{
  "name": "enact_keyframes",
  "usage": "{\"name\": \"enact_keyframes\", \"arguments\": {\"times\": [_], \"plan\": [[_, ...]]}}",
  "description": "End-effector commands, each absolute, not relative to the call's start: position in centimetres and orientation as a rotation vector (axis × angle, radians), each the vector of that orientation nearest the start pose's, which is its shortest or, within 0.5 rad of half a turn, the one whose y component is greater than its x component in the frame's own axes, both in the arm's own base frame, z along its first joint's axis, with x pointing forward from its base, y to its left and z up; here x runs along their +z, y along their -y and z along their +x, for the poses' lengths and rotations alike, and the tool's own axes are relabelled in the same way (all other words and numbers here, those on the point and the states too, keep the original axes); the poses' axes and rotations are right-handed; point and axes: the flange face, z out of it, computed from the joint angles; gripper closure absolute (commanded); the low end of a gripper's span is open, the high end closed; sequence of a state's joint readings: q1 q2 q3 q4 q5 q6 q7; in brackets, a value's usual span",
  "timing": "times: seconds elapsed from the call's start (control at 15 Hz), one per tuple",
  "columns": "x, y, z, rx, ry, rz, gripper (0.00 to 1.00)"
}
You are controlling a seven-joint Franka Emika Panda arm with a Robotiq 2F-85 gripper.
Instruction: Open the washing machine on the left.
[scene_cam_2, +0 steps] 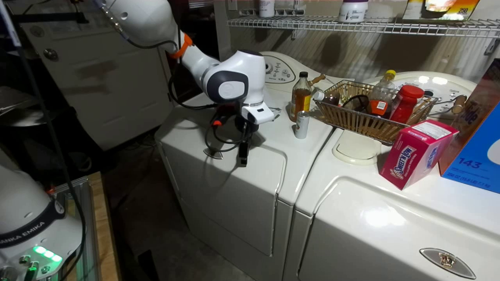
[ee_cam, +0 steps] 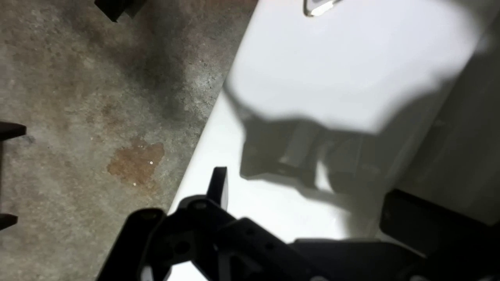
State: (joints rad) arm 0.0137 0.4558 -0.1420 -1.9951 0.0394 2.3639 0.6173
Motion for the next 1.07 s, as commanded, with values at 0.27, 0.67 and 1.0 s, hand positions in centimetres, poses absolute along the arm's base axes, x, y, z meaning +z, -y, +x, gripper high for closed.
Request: {"name": "enact_keyframes", "arguments": {"times": [0.27, 0.67, 1.0], "plan": [[23.5, 9.8, 57.7, 0.344, -1.081, -2.963, 0.00], [24.8, 10.7, 57.7, 0.278, -0.961, -2.847, 0.00], [26.0, 9.5, 58.0, 0.234, -0.901, -2.785, 0.00]]}}
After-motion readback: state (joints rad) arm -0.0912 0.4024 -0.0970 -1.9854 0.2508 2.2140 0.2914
